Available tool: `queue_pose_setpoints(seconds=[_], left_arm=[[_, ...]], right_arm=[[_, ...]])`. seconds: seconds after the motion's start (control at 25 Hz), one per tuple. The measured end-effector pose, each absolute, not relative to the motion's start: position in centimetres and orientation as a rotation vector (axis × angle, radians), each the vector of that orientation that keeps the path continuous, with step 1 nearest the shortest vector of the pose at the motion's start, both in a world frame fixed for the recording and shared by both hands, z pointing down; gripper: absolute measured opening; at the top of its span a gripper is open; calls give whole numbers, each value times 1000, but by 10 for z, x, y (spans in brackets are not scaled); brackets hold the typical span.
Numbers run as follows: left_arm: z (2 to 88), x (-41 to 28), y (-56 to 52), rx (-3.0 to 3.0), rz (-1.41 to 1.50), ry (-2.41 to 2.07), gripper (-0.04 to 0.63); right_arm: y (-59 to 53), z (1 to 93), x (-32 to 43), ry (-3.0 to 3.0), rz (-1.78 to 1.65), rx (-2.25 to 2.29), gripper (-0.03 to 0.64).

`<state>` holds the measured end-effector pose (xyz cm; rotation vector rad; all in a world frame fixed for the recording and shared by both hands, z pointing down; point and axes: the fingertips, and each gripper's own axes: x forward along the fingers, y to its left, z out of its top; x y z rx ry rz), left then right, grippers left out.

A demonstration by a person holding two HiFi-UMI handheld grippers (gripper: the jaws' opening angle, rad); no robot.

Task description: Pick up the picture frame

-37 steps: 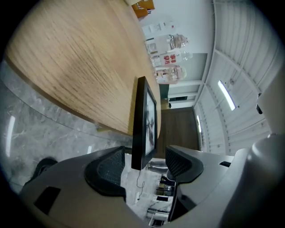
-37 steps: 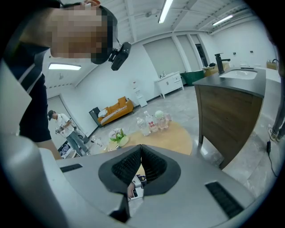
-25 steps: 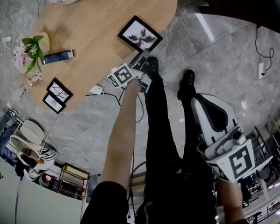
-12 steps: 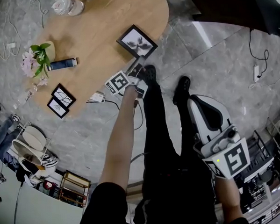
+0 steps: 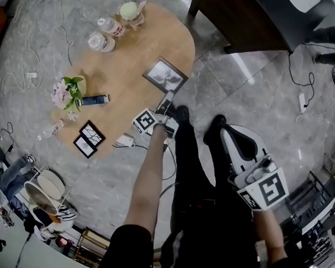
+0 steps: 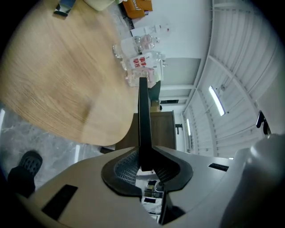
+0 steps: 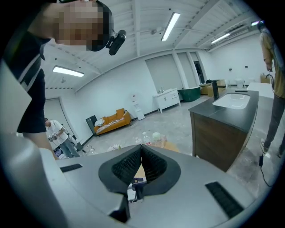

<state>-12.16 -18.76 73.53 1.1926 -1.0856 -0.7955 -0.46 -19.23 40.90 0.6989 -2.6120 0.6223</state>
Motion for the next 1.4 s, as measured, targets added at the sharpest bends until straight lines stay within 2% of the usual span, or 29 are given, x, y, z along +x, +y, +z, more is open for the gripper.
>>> queue_pose_setpoints(seconds=[0.4,0.76,1.4], left_arm=[[626,-114,-194,1278,-869,-1053,84],[505,-117,-195,1326,-1079,-1034,81],[317,-151,-202,1473,-1215,-1087,81]], right_arm=[[-194,344,9,-2694,509,771,12],[-197,290,37,-2788,399,860,12],[-205,213,37,-2952,246,863,12]])
